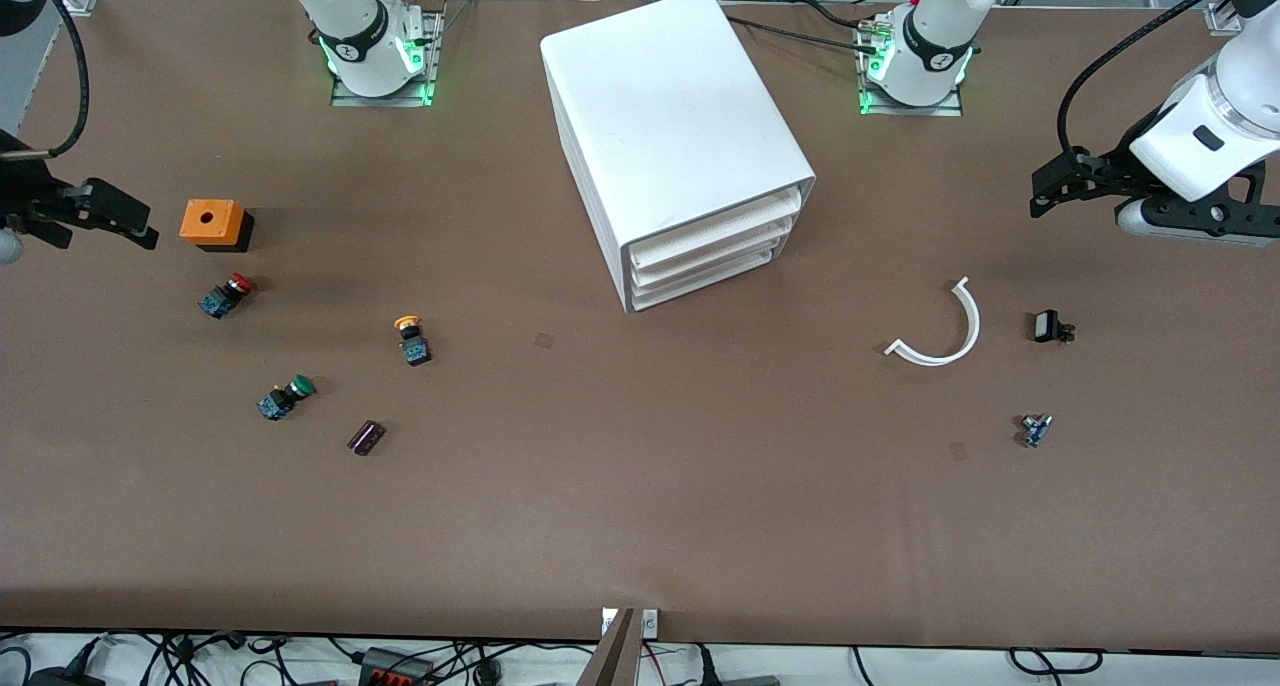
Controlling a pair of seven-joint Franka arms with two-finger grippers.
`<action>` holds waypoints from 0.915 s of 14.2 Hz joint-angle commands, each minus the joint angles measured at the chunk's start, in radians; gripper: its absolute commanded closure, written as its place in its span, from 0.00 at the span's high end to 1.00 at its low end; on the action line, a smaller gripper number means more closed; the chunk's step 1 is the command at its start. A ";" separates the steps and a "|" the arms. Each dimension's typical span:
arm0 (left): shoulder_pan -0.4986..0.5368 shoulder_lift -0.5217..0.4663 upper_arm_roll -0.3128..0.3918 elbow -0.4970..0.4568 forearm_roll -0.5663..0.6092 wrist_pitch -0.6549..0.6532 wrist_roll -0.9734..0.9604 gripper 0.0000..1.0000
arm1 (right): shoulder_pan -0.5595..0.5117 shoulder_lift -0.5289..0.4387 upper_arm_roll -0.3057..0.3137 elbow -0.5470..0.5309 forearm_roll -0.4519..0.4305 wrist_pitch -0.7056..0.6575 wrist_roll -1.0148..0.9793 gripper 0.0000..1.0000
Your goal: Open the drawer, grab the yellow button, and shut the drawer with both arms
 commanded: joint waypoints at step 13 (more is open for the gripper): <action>-0.004 0.015 0.000 0.032 -0.006 -0.022 0.001 1.00 | 0.001 -0.033 0.005 -0.057 -0.003 -0.004 0.013 1.00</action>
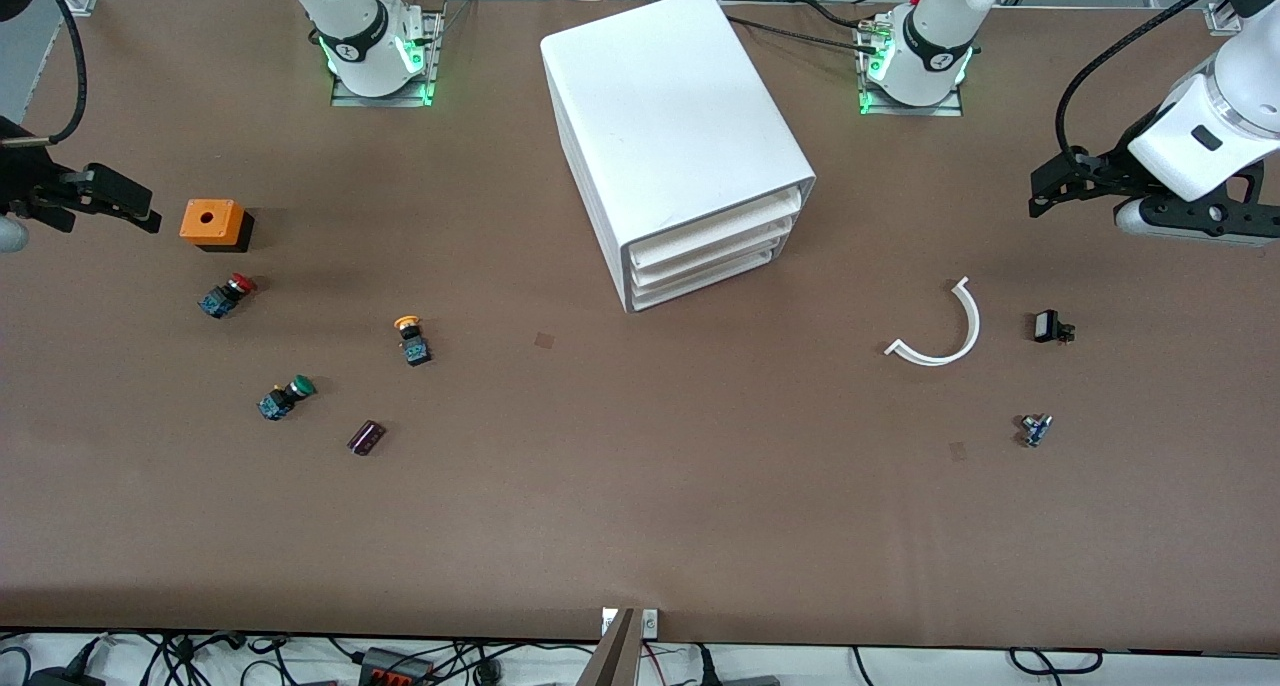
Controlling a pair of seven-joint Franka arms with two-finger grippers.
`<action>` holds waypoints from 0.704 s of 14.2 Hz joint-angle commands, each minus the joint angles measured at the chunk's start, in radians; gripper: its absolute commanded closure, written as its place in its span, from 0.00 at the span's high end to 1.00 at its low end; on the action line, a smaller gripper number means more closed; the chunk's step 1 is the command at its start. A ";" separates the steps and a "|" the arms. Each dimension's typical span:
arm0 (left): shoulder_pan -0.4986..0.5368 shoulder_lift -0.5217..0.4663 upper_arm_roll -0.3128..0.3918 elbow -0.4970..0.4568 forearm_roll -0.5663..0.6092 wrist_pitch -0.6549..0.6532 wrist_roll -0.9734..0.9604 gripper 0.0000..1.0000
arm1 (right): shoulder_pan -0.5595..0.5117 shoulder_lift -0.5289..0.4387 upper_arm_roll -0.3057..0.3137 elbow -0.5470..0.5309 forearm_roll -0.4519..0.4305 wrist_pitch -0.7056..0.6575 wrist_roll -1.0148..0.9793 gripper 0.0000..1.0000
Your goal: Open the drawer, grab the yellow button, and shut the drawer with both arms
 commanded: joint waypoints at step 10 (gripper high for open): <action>-0.005 0.015 0.000 0.032 -0.006 -0.024 0.001 1.00 | -0.002 -0.028 0.004 -0.039 -0.006 0.018 -0.008 1.00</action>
